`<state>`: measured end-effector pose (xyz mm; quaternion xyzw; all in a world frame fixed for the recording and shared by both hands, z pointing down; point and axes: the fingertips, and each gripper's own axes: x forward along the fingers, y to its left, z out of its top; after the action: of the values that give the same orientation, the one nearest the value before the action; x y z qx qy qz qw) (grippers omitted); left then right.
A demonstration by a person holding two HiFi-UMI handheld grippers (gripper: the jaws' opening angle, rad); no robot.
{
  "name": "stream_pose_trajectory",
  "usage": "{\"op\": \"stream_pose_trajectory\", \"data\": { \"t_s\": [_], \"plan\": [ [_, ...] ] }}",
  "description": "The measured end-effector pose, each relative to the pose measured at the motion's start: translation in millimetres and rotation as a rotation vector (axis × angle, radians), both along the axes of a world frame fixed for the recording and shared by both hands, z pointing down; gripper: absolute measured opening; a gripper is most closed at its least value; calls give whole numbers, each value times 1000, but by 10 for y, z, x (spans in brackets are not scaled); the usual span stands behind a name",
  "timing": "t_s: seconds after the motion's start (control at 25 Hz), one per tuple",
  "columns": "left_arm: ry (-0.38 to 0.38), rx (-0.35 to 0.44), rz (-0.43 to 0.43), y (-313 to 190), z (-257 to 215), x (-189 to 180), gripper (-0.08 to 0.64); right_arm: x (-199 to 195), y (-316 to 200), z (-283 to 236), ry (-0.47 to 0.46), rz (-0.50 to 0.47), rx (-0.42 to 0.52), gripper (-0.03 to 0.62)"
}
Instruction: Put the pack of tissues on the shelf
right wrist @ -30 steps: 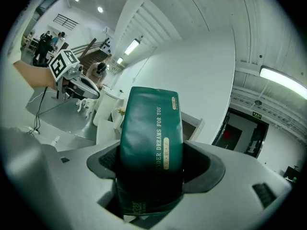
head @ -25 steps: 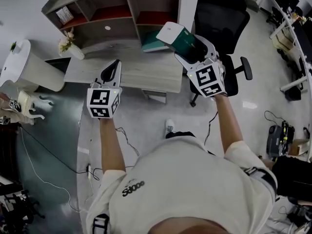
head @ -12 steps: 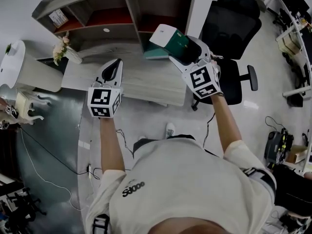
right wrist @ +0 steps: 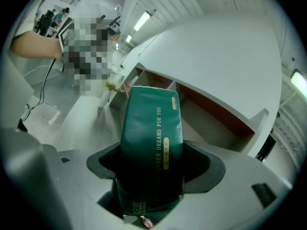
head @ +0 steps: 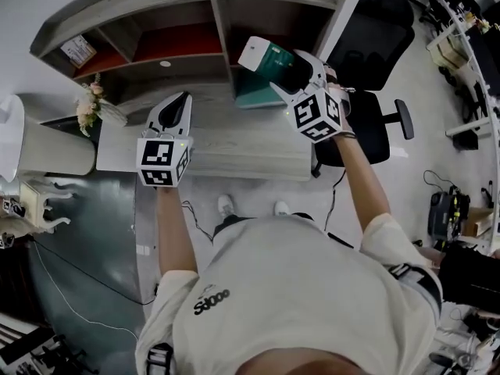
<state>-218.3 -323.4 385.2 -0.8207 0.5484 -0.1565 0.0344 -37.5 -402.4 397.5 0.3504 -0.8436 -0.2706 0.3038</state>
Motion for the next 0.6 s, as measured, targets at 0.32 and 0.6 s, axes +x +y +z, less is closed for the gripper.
{"op": "stream_pose_trajectory", "data": {
  "t_s": [0.32,0.6],
  "plan": [
    [35,-20,57,-447,124,-404,18,-245,-694,388,277,93,52,359],
    [33,-65,57,-533,312,-598,18,-363,-1146,700,512,102,117,359]
  ]
}}
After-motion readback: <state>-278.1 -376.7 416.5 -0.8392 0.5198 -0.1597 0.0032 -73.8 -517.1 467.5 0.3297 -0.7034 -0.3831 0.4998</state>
